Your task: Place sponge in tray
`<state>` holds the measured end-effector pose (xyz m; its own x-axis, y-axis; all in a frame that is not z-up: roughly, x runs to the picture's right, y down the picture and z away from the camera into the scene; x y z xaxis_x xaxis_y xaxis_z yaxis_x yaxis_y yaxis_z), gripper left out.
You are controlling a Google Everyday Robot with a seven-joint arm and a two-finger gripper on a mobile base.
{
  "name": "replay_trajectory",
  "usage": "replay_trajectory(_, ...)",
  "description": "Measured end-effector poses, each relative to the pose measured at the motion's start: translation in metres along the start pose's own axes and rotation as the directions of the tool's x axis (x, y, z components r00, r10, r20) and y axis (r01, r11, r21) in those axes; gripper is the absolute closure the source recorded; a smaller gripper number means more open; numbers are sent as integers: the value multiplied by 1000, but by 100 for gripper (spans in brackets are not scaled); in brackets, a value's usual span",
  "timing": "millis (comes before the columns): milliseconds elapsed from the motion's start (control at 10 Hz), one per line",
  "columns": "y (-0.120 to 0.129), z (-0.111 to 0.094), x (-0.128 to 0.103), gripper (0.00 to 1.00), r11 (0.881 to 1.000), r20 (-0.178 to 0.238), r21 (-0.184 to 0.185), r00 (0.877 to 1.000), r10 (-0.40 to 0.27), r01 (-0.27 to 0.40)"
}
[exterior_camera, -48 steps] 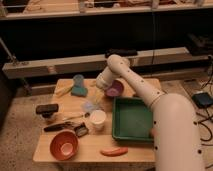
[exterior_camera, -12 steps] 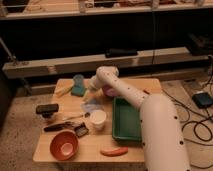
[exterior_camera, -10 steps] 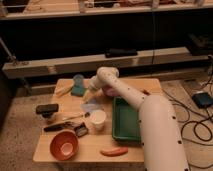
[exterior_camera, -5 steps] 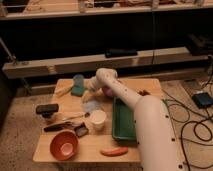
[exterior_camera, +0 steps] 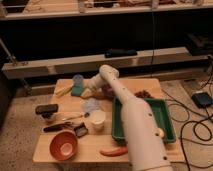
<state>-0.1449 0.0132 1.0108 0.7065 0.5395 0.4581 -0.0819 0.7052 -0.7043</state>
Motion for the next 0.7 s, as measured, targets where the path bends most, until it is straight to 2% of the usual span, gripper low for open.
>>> replay_trajectory(100,4,-1,-3,88,999,-18,-26,1000,-19,19)
replay_trajectory(200,10,-10,-9,97,998,-57,-23,997,-54,53)
replay_trajectory(300,14,-21,-14,100,997,-93,-13,993,-78,77)
replay_trajectory(400,21,-39,-21,100,994,-134,1,986,-104,105)
replay_trajectory(500,33,-68,-33,100,990,-191,14,972,-135,140)
replay_trajectory(700,50,-114,-44,100,985,-270,36,950,-155,170)
